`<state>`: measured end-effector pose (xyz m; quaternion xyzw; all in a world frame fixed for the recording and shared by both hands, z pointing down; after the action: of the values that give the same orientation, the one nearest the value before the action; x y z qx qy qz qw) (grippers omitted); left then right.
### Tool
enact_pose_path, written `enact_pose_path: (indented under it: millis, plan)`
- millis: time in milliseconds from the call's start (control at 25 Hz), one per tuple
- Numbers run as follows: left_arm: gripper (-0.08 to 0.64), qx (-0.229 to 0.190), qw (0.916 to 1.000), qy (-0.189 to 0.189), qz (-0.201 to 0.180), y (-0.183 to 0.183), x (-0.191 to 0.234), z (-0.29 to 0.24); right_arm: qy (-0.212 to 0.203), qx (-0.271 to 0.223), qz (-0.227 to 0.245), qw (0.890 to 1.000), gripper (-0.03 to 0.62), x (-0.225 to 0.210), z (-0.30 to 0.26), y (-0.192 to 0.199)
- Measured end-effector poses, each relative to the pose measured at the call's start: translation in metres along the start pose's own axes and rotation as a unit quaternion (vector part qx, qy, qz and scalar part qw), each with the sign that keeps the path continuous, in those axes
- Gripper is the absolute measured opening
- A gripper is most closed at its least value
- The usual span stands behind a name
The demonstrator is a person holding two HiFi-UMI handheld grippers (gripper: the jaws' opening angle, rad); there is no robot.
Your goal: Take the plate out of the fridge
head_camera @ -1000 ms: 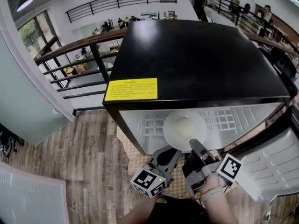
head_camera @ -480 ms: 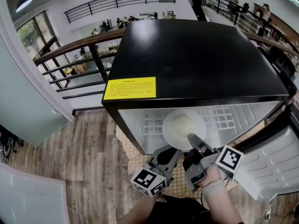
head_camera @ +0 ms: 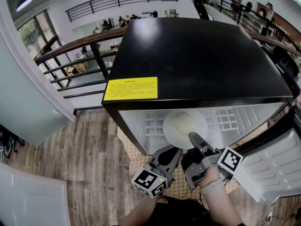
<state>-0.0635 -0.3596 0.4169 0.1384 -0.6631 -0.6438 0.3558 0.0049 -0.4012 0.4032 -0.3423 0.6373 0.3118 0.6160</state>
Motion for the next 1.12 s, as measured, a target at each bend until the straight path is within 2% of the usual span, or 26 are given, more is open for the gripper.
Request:
enact_pose_path:
  millis: [1120]
  plan:
    - [0.009,-0.002,1.0000,-0.005,-0.004,-0.002,-0.016,0.027,-0.017,-0.024,0.010,1.000,0.051,-0.001,0.037,0.010]
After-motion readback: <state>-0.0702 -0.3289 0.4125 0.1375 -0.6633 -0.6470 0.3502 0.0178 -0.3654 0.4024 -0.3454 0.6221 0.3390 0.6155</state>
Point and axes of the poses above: the fingertips, and each gripper's own axes: z backward along the fingers, x to its left, y out of its underside, the point moved 2 cm from there along z, backward along the fingers
